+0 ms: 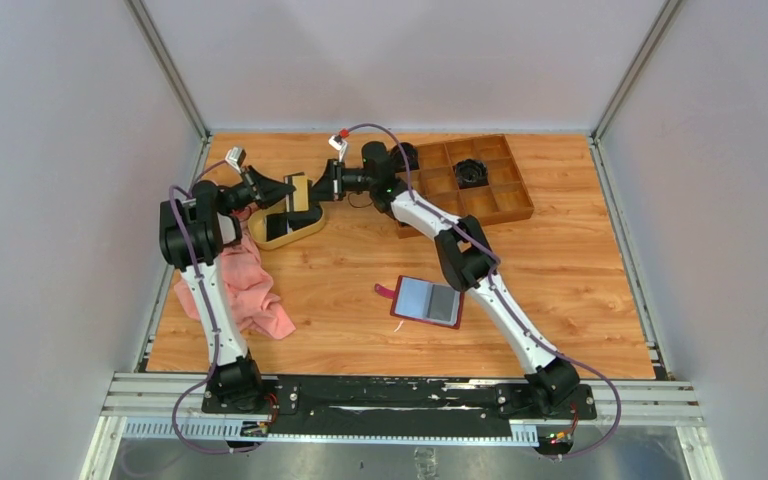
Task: Put the credit cards into the card holder
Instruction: Pick up the credit card from the storage box.
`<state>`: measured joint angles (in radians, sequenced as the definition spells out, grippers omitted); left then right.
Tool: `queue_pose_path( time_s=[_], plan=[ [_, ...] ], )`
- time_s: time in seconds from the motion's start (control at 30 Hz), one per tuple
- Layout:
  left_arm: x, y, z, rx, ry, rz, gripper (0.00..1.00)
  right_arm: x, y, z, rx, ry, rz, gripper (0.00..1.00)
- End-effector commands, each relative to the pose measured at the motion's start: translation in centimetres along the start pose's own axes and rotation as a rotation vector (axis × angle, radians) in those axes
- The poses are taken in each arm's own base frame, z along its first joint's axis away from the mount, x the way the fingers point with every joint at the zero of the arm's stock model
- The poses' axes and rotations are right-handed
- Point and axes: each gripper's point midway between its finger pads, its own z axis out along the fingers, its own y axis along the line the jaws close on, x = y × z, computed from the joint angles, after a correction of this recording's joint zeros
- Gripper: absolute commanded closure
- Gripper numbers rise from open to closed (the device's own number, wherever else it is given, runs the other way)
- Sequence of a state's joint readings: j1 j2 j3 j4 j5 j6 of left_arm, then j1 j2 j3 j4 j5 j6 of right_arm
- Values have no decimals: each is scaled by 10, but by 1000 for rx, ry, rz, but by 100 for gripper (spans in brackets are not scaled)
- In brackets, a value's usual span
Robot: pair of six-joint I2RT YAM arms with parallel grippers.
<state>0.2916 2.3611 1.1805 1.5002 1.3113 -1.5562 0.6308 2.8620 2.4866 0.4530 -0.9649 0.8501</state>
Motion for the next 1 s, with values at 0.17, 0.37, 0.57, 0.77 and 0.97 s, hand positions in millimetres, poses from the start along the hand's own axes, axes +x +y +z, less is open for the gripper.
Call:
queue_pose_path(
  time_s=[0.17, 0.37, 0.57, 0.77, 0.97],
  plan=[
    [-9, 14, -5, 16, 42, 71, 86, -5, -28, 8, 67, -87, -93, 100],
    [-12, 21, -4, 19, 53, 96, 81, 0, -32, 12, 69, -88, -94, 100],
    [-15, 25, -3, 22, 50, 143, 77, 1, -37, 12, 81, -95, -104, 100],
    [-15, 26, -4, 22, 52, 164, 72, 3, -38, 12, 77, -91, -102, 100],
    [-19, 19, -2, 26, 46, 179, 71, 0, -33, 12, 66, -89, -107, 100]
  ],
)
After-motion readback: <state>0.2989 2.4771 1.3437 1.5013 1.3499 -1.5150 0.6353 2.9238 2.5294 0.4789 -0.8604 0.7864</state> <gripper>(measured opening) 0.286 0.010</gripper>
